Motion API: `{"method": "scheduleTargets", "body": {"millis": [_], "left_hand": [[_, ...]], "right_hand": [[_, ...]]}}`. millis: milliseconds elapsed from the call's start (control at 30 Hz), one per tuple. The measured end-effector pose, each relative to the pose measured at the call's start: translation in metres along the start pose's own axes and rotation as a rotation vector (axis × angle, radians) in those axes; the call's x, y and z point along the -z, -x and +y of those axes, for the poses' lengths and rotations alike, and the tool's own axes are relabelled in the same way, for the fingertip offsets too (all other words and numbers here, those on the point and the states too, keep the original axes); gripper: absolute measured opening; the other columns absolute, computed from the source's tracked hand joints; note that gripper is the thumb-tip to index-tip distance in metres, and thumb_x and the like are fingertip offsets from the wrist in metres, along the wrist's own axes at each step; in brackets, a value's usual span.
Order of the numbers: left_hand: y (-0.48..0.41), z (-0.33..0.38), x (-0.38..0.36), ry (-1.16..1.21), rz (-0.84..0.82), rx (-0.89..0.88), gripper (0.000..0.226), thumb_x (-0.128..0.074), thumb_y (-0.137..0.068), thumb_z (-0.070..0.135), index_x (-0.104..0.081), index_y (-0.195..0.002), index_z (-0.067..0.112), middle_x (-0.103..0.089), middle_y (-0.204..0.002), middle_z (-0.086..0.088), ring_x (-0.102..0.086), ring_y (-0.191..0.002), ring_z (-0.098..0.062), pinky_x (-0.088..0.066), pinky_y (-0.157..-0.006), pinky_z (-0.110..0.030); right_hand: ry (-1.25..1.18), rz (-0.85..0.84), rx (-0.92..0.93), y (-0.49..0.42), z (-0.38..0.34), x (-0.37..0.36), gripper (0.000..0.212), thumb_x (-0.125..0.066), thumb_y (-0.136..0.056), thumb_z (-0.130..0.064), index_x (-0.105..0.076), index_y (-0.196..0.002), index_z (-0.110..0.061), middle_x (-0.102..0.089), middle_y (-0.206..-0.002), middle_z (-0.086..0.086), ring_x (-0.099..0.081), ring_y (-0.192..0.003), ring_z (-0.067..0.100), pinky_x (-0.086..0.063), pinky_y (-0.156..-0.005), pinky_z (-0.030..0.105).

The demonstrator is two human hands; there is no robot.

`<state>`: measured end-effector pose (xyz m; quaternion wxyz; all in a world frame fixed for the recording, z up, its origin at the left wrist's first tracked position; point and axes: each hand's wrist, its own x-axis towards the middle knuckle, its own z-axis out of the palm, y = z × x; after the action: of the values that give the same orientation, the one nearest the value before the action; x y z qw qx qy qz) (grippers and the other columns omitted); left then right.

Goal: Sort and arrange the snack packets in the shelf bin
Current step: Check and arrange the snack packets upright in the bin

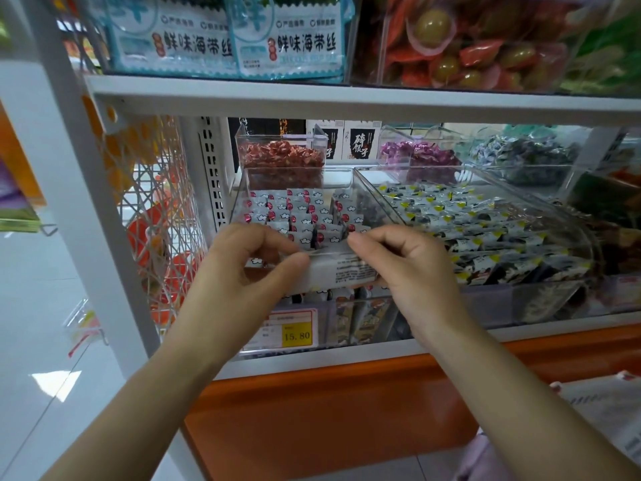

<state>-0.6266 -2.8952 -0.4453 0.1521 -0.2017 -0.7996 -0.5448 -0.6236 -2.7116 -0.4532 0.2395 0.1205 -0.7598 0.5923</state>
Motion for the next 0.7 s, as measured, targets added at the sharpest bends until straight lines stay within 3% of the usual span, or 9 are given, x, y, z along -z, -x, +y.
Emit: {"method": "scheduleTargets", "body": {"millis": [67, 167, 367, 533, 600, 700], "left_hand": [[-0.002, 0.0, 0.002, -0.047, 0.008, -0.026, 0.019, -0.06, -0.068, 0.05, -0.062, -0.071, 0.032, -0.058, -0.088, 0.005, -0.056, -0.082, -0.003, -0.043, -0.068, -0.015], [-0.005, 0.001, 0.007, -0.103, 0.009, -0.065, 0.037, -0.052, -0.065, 0.056, -0.064, -0.066, 0.021, -0.058, -0.076, 0.005, -0.054, -0.073, -0.004, -0.042, -0.063, -0.011], [-0.009, -0.002, 0.014, -0.258, 0.011, -0.082, 0.037, -0.044, -0.068, 0.058, -0.062, -0.068, 0.026, -0.059, -0.074, 0.006, -0.055, -0.068, -0.002, -0.044, -0.06, -0.013], [-0.003, 0.0, 0.009, -0.164, -0.129, -0.037, 0.028, -0.053, -0.066, 0.058, -0.06, -0.087, 0.04, -0.057, -0.091, 0.018, -0.055, -0.084, 0.007, -0.046, -0.065, -0.008], [-0.003, 0.001, 0.007, -0.189, -0.179, -0.056, 0.018, -0.062, -0.072, 0.044, -0.055, -0.089, 0.045, -0.055, -0.094, 0.021, -0.054, -0.087, 0.008, -0.047, -0.066, -0.008], [-0.005, 0.001, 0.009, -0.16, -0.154, -0.086, 0.022, -0.064, -0.081, 0.024, -0.056, -0.089, 0.043, -0.057, -0.093, 0.018, -0.055, -0.084, 0.007, -0.044, -0.062, -0.004]], "right_hand": [[0.013, -0.038, 0.012, 0.002, -0.002, -0.001, 0.013, -0.064, -0.085, -0.022, -0.07, -0.075, -0.017, -0.065, -0.065, -0.011, -0.06, -0.063, 0.002, -0.046, -0.061, 0.013], [0.0, -0.061, -0.01, 0.002, -0.002, -0.001, 0.011, -0.064, -0.084, -0.024, -0.07, -0.076, -0.022, -0.067, -0.069, -0.012, -0.062, -0.068, 0.0, -0.048, -0.067, 0.011], [-0.043, -0.107, -0.077, 0.002, -0.003, -0.002, 0.015, -0.064, -0.076, -0.035, -0.073, -0.08, -0.024, -0.073, -0.077, -0.007, -0.068, -0.077, 0.007, -0.054, -0.073, 0.024], [-0.058, -0.078, -0.126, 0.001, -0.002, -0.001, 0.011, -0.063, -0.08, -0.031, -0.073, -0.081, -0.026, -0.073, -0.082, 0.0, -0.069, -0.082, 0.016, -0.055, -0.082, 0.043], [-0.052, -0.11, -0.162, -0.002, -0.002, 0.002, 0.012, -0.063, -0.083, -0.026, -0.073, -0.079, -0.021, -0.073, -0.081, 0.007, -0.069, -0.08, 0.021, -0.056, -0.078, 0.043], [-0.226, -0.246, -0.356, -0.009, -0.003, 0.008, 0.016, -0.061, -0.083, -0.017, -0.07, -0.079, -0.005, -0.072, -0.077, 0.009, -0.071, -0.072, 0.02, -0.059, -0.056, 0.032]]}}
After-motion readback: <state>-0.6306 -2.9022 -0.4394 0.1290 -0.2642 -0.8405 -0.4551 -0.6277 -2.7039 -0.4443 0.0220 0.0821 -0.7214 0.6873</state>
